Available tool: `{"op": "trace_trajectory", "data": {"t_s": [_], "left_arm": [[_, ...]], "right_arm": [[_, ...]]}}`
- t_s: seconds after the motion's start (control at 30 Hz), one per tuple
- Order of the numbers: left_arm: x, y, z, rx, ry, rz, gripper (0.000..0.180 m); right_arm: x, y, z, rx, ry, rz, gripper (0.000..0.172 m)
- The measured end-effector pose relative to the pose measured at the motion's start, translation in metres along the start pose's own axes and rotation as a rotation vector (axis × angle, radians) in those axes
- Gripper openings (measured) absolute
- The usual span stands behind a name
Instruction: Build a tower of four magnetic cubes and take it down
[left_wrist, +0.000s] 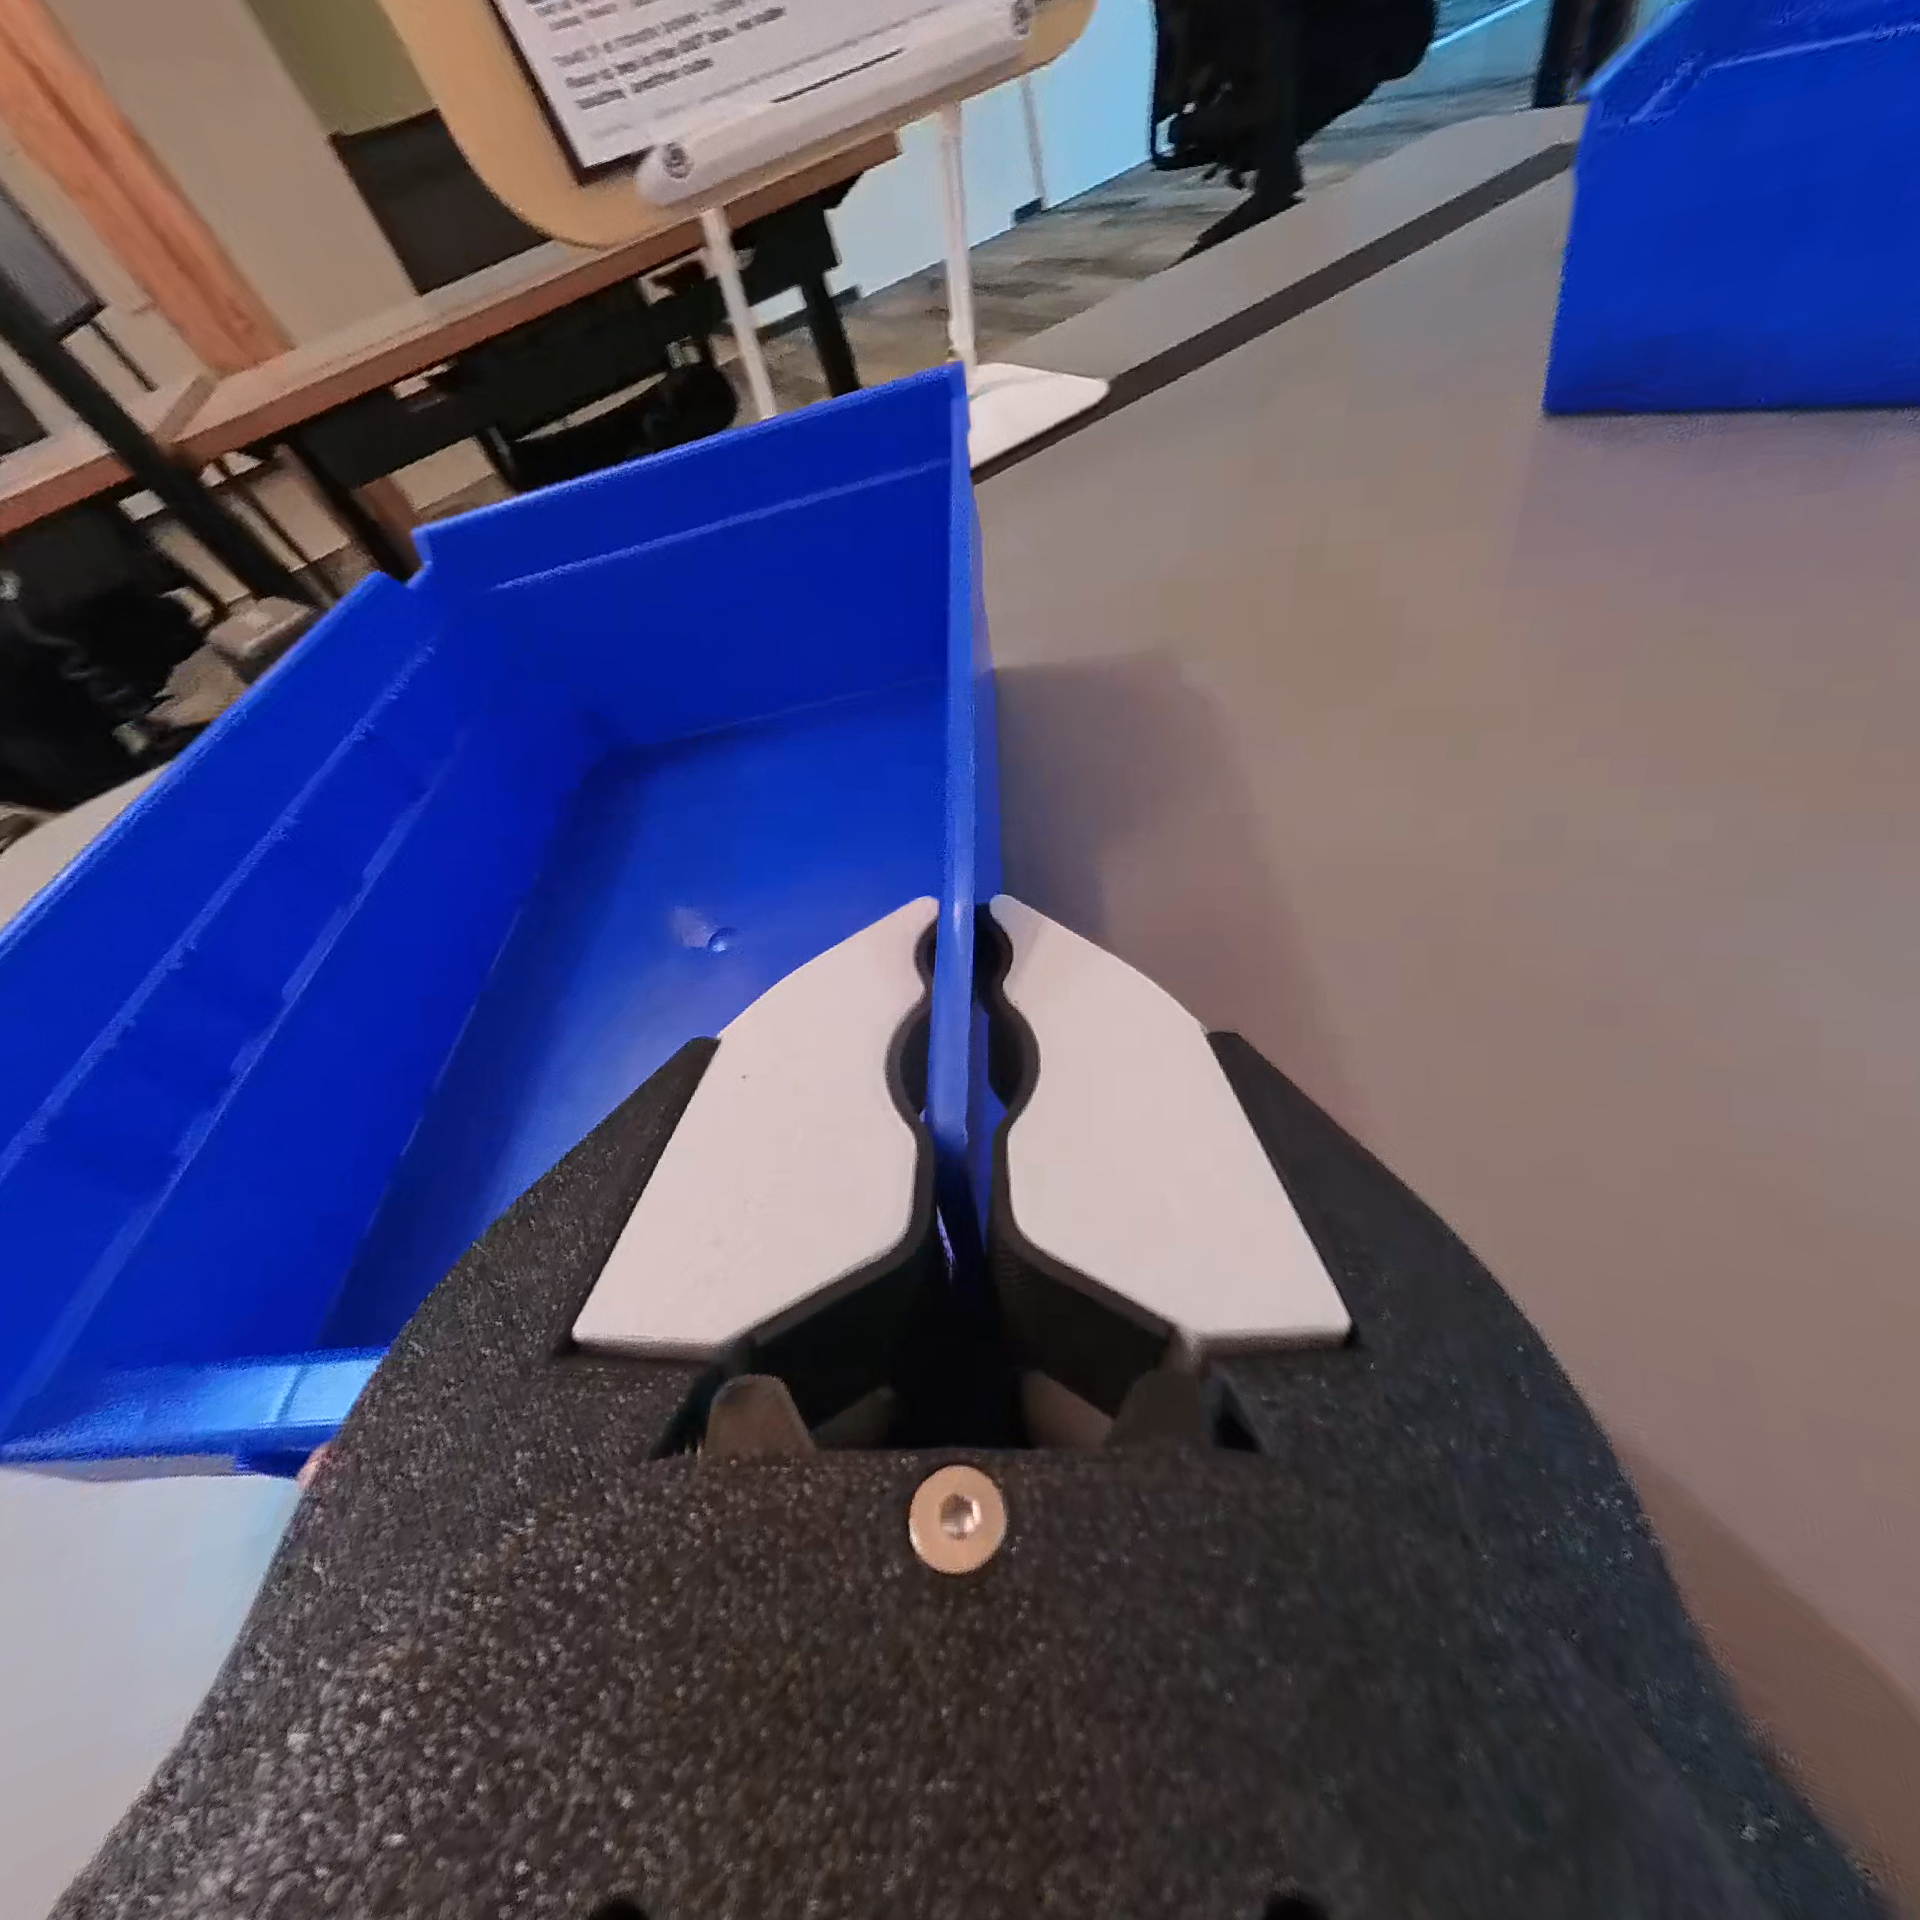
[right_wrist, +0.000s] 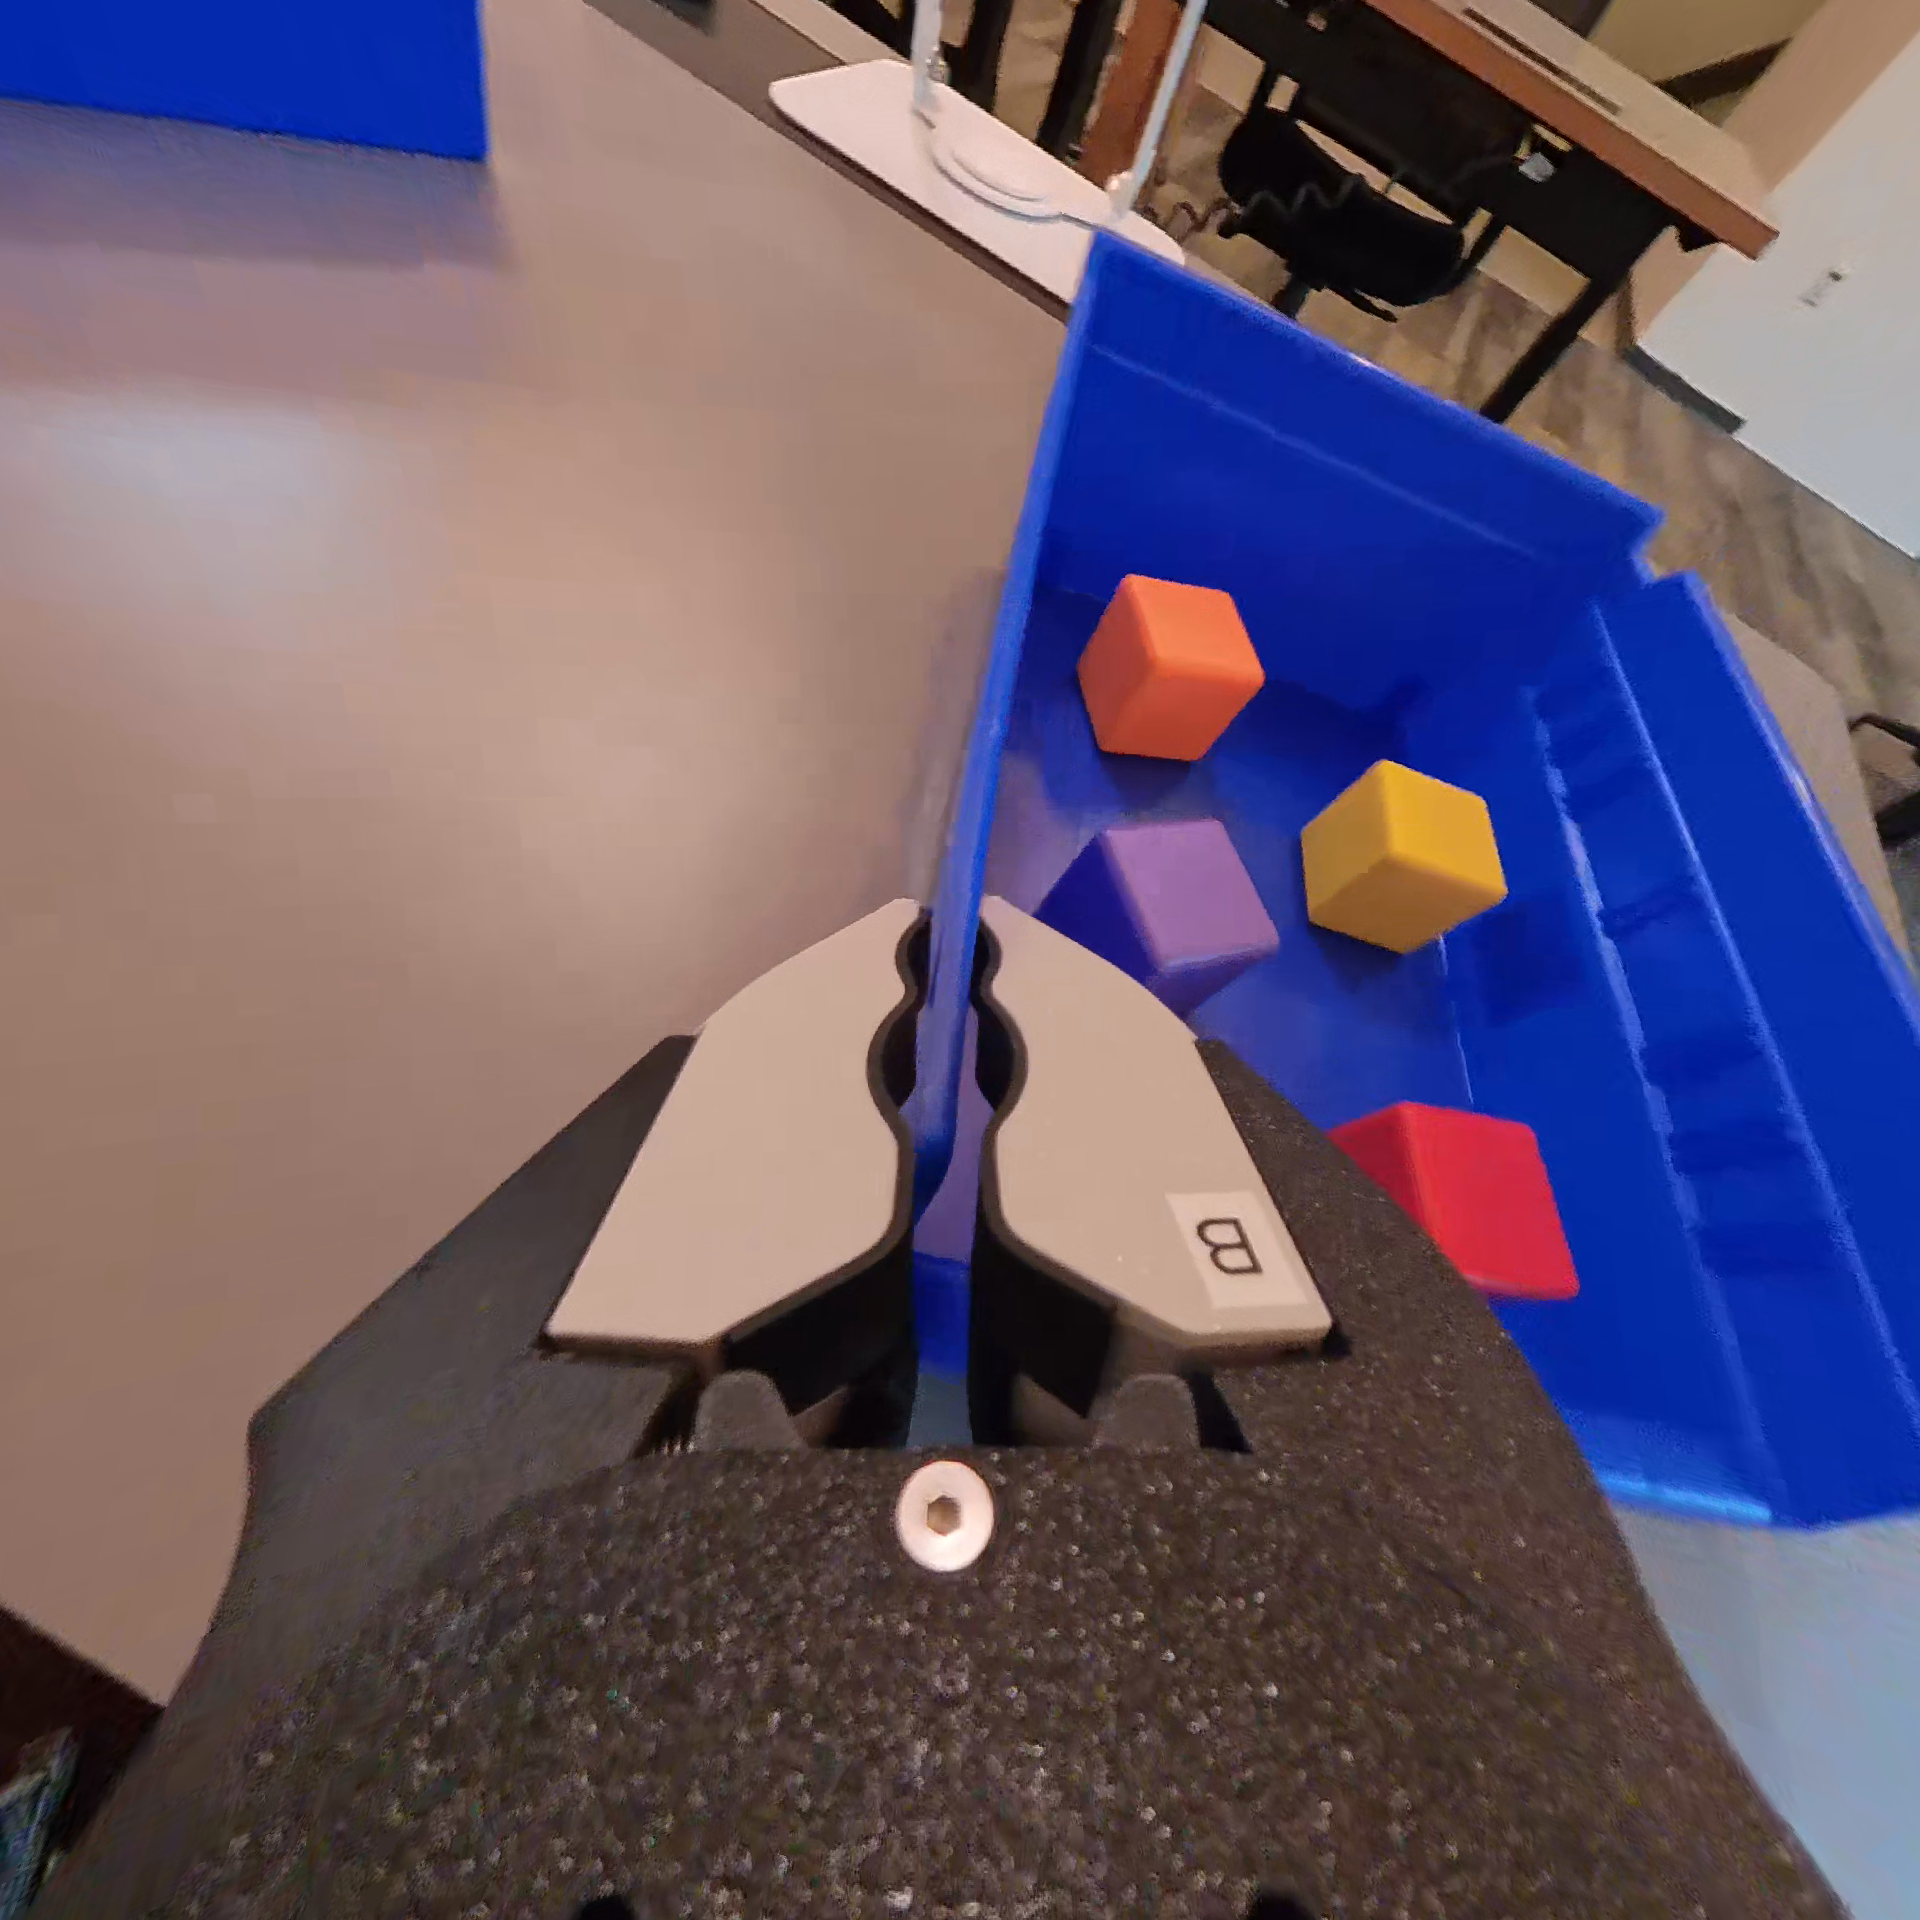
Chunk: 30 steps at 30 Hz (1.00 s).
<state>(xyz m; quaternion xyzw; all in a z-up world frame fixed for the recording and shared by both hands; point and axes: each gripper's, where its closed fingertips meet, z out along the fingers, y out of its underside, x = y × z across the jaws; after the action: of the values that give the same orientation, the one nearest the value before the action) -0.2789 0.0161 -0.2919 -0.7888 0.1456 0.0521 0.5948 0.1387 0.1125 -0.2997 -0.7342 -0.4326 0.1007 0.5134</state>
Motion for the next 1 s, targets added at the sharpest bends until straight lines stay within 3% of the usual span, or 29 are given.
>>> {"op": "trace_trajectory", "data": {"t_s": [0.47, 1.0], "left_arm": [[-0.012, -0.008, 0.038, 0.115, 0.453, 0.105, 0.003], [-0.012, -0.02, 0.075, 0.2, 0.788, 0.137, 0.003]], "right_arm": [[-0.032, 0.006, -0.034, 0.22, -0.527, -0.206, 0.005], [-0.074, 0.008, -0.066, 0.309, -0.985, -0.275, 0.005]]}}
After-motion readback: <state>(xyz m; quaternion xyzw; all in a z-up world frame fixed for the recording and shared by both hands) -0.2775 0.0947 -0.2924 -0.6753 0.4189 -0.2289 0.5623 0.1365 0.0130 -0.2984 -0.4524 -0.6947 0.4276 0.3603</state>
